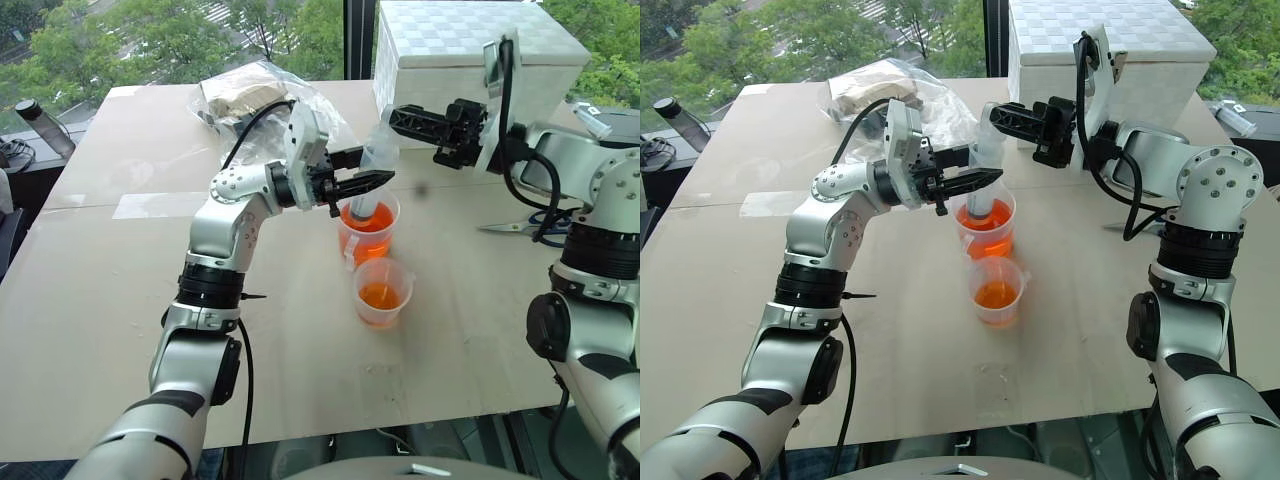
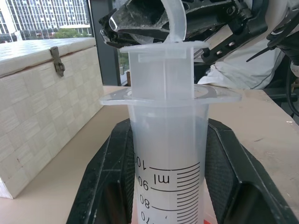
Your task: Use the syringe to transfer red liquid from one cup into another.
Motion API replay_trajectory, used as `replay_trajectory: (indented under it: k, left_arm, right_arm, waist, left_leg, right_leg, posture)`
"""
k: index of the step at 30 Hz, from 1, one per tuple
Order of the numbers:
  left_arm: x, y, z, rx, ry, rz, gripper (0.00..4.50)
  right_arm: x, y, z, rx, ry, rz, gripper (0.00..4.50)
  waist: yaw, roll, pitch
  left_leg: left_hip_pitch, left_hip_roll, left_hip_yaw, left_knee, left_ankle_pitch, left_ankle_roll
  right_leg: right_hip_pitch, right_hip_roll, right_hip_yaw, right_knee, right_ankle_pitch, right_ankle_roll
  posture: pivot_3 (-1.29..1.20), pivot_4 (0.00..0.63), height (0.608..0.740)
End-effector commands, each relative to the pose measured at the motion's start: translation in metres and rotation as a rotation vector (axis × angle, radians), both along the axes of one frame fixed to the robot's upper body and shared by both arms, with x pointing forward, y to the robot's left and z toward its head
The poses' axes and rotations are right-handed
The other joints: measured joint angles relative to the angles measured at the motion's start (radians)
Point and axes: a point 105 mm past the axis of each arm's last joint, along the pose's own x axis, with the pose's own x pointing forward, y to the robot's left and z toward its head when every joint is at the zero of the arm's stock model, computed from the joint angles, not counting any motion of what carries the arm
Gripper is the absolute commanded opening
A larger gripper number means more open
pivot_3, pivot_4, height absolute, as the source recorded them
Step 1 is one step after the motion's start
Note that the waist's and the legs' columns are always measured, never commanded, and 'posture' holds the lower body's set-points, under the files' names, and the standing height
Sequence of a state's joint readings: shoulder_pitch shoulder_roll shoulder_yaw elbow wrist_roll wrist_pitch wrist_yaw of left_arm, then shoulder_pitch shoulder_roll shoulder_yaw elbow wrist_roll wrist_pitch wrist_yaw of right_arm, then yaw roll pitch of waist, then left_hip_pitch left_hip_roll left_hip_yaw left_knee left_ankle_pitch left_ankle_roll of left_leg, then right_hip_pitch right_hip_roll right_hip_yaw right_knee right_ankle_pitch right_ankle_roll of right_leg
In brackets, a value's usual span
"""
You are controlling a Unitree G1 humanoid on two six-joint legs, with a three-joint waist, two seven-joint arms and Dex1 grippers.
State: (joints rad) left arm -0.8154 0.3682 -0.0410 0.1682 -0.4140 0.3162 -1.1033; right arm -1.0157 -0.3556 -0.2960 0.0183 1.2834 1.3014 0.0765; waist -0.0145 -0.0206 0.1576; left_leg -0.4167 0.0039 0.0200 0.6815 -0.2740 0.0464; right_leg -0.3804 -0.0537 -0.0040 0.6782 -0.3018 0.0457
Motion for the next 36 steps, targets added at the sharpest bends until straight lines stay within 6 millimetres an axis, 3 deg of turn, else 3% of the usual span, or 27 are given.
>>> replay_trajectory:
  k: [1, 18, 21, 26, 36]
  left_arm:
    - [-0.006, -0.007, -0.002, 0.025, -0.022, -0.046, 1.42]
    - [-0.005, -0.007, 0.003, 0.006, -0.029, -0.041, 1.42]
    - [-0.005, -0.007, 0.006, 0.0, -0.033, -0.041, 1.42]
    - [-0.005, -0.005, 0.014, -0.02, -0.045, -0.04, 1.42]
    - [-0.012, -0.003, 0.038, -0.079, -0.071, -0.043, 1.42]
  right_arm:
    - [-0.003, -0.018, 0.041, 0.126, -0.119, -0.05, 0.02]
    - [-0.006, -0.013, 0.039, 0.109, -0.128, -0.038, 0.02]
    - [-0.008, -0.011, 0.036, 0.082, -0.145, -0.022, 1.02]
    - [-0.011, -0.021, 0.023, -0.027, -0.195, -0.047, 3.2]
    - [-0.033, -0.065, 0.011, -0.151, -0.238, -0.011, 3.2]
  waist:
    - [0.0, 0.0, 0.0]
    - [0.0, 0.0, 0.0]
    - [0.001, 0.0, 0.0]
    - [0.002, 0.0, 0.0]
    - [0.003, 0.0, 0.0]
  left_leg:
    - [0.0, 0.0, 0.0, 0.0, 0.0, 0.0]
    - [0.0, 0.0, 0.0, 0.0, 0.0, 0.0]
    - [0.0, 0.0, 0.0, 0.0, 0.0, 0.0]
    - [0.0, 0.0, 0.0, 0.0, 0.0, 0.0]
    - [-0.001, 0.0, -0.001, 0.0, 0.0, 0.0]
  right_leg:
    - [0.0, 0.0, 0.0, 0.0, 0.0, 0.0]
    - [0.0, 0.0, 0.0, 0.0, 0.0, 0.0]
    - [0.0, 0.0, 0.0, 0.0, 0.0, 0.0]
    - [0.0, 0.0, 0.0, -0.001, 0.0, 0.0]
    - [0.0, 0.0, 0.0, -0.001, 0.0, 0.0]
  posture:
    - [0.0, 0.15, 0.74]
    - [0.0, 0.15, 0.74]
    - [0.0, 0.15, 0.74]
    - [0.0, 0.15, 0.74]
    - [0.0, 0.15, 0.74]
